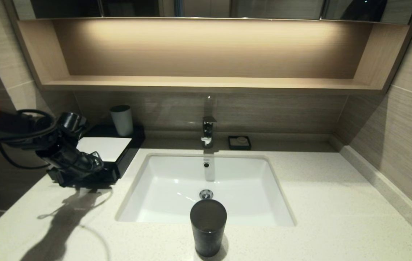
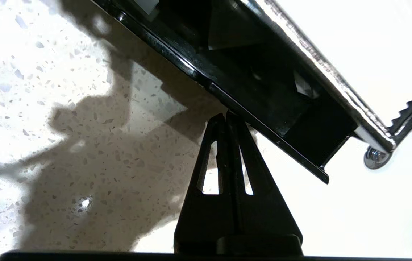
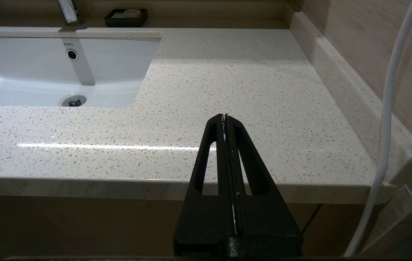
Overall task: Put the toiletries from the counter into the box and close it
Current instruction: Close the drawer
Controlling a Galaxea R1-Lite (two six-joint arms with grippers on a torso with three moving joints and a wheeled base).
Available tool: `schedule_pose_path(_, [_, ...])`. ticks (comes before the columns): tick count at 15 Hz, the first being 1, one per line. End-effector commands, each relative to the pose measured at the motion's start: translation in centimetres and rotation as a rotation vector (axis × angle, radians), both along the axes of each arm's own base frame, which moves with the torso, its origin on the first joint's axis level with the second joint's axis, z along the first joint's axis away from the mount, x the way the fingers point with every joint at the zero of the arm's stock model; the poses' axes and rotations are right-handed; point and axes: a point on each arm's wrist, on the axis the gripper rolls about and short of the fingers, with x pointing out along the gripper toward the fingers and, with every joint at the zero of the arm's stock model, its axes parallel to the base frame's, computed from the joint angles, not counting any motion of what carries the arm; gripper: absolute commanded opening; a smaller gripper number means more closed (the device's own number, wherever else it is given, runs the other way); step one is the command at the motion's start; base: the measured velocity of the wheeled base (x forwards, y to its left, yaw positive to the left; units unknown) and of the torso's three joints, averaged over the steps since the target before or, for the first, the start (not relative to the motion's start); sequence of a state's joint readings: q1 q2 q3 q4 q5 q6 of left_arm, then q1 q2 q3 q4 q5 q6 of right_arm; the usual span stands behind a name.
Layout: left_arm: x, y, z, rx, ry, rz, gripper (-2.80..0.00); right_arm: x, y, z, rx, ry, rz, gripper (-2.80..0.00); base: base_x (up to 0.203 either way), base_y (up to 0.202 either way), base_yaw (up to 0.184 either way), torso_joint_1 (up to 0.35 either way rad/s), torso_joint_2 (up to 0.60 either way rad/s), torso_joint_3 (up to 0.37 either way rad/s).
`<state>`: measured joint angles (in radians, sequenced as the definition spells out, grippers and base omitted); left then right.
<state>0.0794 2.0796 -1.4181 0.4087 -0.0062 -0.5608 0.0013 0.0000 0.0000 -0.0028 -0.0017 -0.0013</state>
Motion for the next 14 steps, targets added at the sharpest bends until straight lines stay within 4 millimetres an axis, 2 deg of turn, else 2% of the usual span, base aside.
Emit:
schedule_pose_path(1, [0.2,0.0,0.0,-0.006,-0.003,0.011,-2.80,0.0,0.0,0.0,0.000,0.001,0.000,-2.80,0.000,0.000,0.000,0.000,0.00,0.000])
schedule_pose_path(14, [1.0,0.1,1.0,-0.032,-0.057,0.057,-2.80,0.0,0.0,0.0,0.000,0.001,0.000,-2.80,0.000,0.000,0.000,0.000,0.00,0.000])
